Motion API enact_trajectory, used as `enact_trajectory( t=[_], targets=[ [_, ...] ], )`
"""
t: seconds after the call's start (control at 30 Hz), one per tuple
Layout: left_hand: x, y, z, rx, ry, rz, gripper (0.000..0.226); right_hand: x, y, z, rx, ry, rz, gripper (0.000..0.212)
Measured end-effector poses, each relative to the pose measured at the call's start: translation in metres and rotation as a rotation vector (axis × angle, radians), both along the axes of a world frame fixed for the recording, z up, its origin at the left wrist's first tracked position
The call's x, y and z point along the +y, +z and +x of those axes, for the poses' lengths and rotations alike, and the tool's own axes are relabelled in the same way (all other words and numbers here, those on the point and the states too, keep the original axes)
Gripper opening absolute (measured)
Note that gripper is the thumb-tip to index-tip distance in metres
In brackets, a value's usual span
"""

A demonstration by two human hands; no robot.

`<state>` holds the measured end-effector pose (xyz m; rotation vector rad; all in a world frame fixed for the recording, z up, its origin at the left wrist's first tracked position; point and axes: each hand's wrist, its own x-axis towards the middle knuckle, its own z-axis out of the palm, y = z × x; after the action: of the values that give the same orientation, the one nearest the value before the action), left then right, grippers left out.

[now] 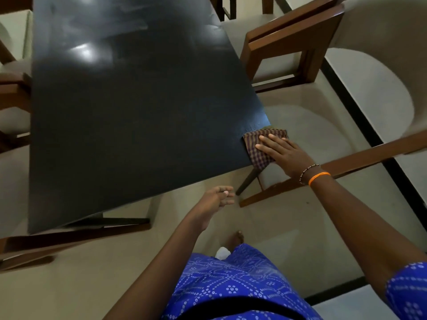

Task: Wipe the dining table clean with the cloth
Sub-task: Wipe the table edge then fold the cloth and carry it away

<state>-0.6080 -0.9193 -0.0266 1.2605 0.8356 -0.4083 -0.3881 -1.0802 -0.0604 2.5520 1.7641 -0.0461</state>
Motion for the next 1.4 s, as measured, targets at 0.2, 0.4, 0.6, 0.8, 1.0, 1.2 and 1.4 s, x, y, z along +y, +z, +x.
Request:
enact_trajectory(
  t=[0.2, 0.4, 0.6, 0.8, 1.0, 1.2, 1.4],
  targets=[
    [-0.032, 0.0, 0.025, -0.003, -0.115, 0.058, 0.024, -0.034, 0.001, 0.026, 0.211, -0.119, 0.08, 0.079],
    [-0.068, 0.011, 0.064, -0.007, -0.258, 0.102, 0.028, -0.062, 0.006, 0.03, 0.542, -0.632, 0.46, 0.058],
    [-0.12, 0.03, 0.13, -0.172, -0.265, 0.137, 0.027, -0.089, 0.023, 0.004, 0.99, -0.962, 0.904, 0.045],
    [-0.198, 0.045, 0.194, -0.282, -0.36, 0.077, 0.021, -0.141, 0.041, -0.015, 1.247, -1.089, 1.289, 0.045],
    [-0.268, 0.046, 0.238, -0.354, -0.535, 0.252, 0.051, -0.21, 0.046, 0.002, 1.269, -1.267, 1.542, 0.042],
    [-0.327, 0.036, 0.308, -0.472, -0.588, 0.279, 0.024, -0.278, 0.047, 0.059, 1.145, -1.283, 1.575, 0.04],
    [-0.392, 0.048, 0.405, -0.369, -0.479, 0.034, 0.012, -0.344, 0.05, 0.158, 1.153, -1.444, 1.417, 0.028]
  ],
)
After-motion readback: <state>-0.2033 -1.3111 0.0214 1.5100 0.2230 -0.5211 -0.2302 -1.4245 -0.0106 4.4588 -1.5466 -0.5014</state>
